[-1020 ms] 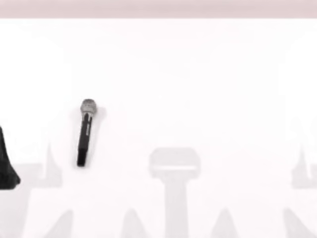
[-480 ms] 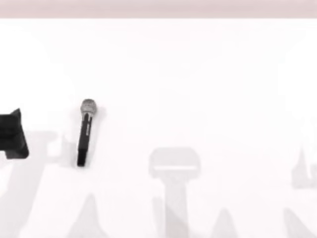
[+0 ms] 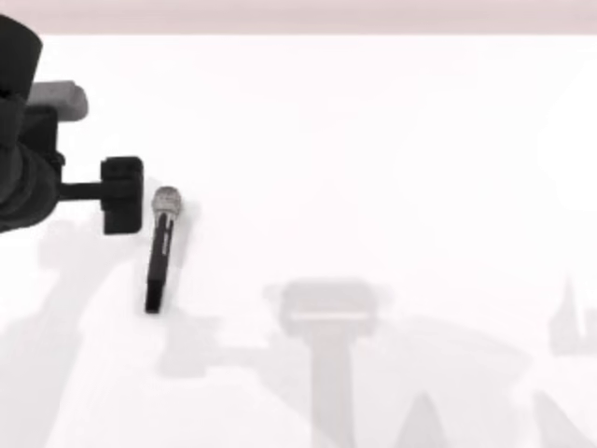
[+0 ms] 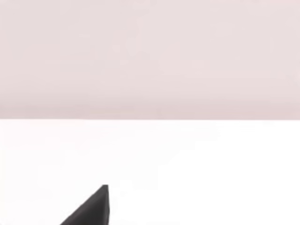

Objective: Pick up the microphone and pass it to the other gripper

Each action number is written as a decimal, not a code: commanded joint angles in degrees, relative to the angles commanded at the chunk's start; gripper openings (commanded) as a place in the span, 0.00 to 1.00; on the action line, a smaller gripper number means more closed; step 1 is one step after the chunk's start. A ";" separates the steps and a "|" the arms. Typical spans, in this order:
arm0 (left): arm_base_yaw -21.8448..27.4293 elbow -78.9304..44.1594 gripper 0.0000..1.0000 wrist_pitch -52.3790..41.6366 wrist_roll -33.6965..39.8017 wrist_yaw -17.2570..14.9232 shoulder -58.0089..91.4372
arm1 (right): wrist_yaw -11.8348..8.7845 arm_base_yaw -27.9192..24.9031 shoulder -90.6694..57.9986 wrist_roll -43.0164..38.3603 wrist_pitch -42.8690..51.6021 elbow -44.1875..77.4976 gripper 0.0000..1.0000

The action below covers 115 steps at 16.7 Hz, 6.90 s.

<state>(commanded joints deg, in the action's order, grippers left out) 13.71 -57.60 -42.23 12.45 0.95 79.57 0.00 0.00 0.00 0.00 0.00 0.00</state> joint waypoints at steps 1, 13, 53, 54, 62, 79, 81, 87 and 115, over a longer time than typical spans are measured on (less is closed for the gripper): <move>0.85 -3.51 1.00 -2.56 0.77 0.03 4.62 | 0.00 0.00 0.00 0.00 0.00 0.00 1.00; 5.30 -22.98 1.00 -15.33 4.88 0.18 29.24 | 0.00 0.00 0.00 0.00 0.00 0.00 1.00; 4.88 -14.64 0.00 3.35 3.54 1.06 36.38 | 0.00 0.00 0.00 0.00 0.00 0.00 1.00; 4.90 -14.54 0.00 3.97 3.38 0.79 36.27 | 0.00 0.00 0.00 0.00 0.00 0.00 1.00; 4.22 -8.80 0.00 28.23 -1.63 -9.08 31.35 | 0.00 0.00 0.00 0.00 0.00 0.00 1.00; 1.74 7.97 0.00 86.52 -13.49 -31.45 14.87 | 0.00 0.00 0.00 0.00 0.00 0.00 1.00; 2.06 7.69 0.00 86.39 -13.52 -31.31 15.06 | 0.00 0.00 0.00 0.00 0.00 0.00 1.00; 10.11 9.32 0.00 86.74 -13.18 -22.89 12.01 | 0.00 0.00 0.00 0.00 0.00 0.00 1.00; 22.43 11.88 0.00 87.25 -12.55 -9.71 7.01 | 4.26 -20.87 -30.62 0.52 -10.45 20.12 1.00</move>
<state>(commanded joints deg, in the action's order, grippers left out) 36.14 -45.72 45.03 -0.10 -8.76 86.58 4.26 -20.87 -30.62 0.52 -10.45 20.12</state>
